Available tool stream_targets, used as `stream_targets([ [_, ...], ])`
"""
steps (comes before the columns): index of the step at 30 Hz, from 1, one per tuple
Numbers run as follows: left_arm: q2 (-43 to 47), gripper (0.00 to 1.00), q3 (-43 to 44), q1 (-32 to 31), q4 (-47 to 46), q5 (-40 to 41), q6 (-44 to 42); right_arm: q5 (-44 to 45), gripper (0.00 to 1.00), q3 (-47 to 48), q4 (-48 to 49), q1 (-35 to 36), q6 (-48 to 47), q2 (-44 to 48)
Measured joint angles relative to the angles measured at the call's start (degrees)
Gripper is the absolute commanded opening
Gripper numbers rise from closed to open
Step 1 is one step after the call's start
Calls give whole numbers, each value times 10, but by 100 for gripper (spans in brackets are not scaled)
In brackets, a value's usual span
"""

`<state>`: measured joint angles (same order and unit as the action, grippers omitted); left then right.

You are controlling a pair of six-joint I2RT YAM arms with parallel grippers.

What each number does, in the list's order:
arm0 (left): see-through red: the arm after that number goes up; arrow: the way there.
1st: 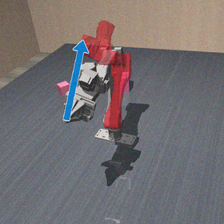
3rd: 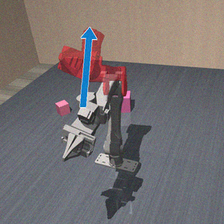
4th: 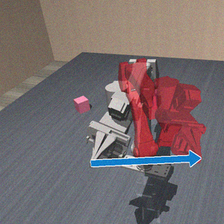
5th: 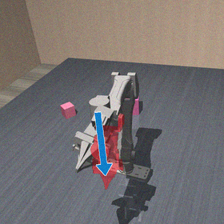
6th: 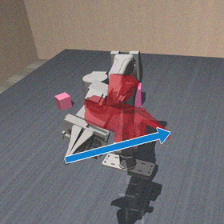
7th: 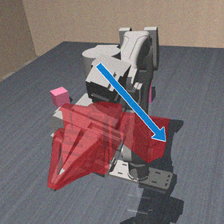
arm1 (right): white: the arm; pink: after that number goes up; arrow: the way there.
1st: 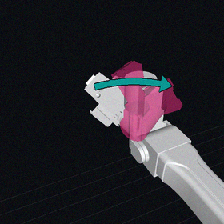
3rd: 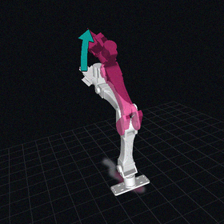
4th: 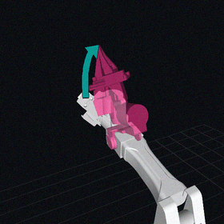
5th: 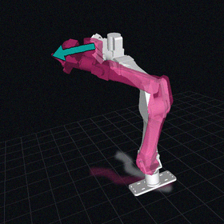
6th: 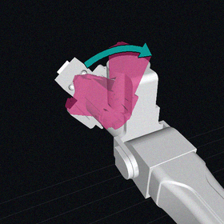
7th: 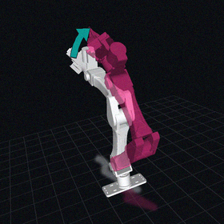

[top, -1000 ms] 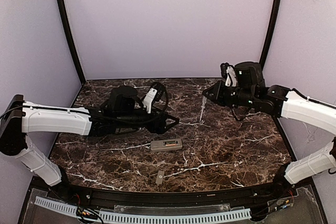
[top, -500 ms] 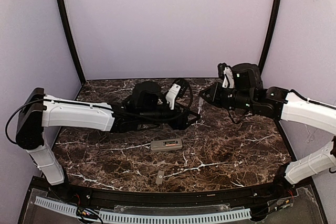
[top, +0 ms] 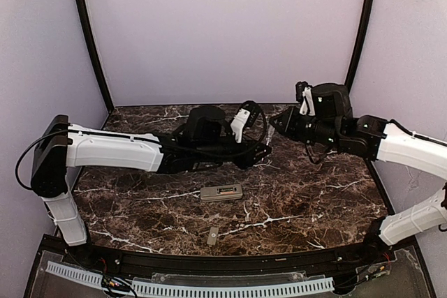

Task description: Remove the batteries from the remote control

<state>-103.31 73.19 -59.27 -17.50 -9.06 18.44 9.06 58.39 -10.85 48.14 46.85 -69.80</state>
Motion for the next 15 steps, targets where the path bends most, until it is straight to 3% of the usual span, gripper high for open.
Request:
stream_targets([
  [15,-11,12,9,-8,-9,21,19,69,0,-45,7,8,121,38],
])
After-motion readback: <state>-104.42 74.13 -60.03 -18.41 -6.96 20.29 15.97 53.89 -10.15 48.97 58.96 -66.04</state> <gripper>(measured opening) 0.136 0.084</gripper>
